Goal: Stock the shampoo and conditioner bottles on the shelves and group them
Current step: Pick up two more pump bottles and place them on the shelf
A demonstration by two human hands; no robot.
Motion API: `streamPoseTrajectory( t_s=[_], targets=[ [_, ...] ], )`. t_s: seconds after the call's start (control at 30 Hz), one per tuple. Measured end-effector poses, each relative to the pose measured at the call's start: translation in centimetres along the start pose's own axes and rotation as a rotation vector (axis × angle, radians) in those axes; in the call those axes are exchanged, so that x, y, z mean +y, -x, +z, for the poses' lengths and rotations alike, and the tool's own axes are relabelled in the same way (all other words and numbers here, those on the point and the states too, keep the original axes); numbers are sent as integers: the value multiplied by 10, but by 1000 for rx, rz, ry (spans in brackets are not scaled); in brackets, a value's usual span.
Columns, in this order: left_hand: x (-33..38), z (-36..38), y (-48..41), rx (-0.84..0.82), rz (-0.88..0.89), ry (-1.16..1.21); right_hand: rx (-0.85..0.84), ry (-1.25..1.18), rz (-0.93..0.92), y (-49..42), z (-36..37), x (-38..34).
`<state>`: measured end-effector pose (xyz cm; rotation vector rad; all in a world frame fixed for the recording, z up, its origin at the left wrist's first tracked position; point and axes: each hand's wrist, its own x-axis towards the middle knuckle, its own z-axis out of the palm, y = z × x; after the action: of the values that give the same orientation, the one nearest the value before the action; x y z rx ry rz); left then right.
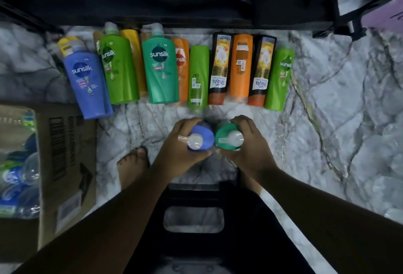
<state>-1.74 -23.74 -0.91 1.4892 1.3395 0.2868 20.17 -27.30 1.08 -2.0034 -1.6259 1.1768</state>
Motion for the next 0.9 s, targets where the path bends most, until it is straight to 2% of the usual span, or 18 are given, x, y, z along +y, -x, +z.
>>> streamPoseTrajectory(
  t_s=[0.1, 0.3, 0.43, 0.53, 0.63, 0.8, 0.9],
  targets=[
    [-9, -6, 7, -100, 49, -30, 33, -7, 110, 7, 3, 4],
    [-10, -7, -6, -83, 2, -63, -142, 158, 112, 5, -14, 13],
    [10, -19, 0, -56, -90, 8, -107, 225, 68, 3, -26, -13],
    [55, -45, 25, -26, -142, 114, -52, 166, 101, 20, -49, -51],
    [123, -88, 60, -9, -108, 143, -1, 49, 134, 45, -90, -109],
    [254, -188, 126, -4, -71, 175, 88, -139, 119, 103, -188, -229],
    [332, -247, 166, 7, -32, 169, 107, -165, 86, 133, -251, -305]
  ],
)
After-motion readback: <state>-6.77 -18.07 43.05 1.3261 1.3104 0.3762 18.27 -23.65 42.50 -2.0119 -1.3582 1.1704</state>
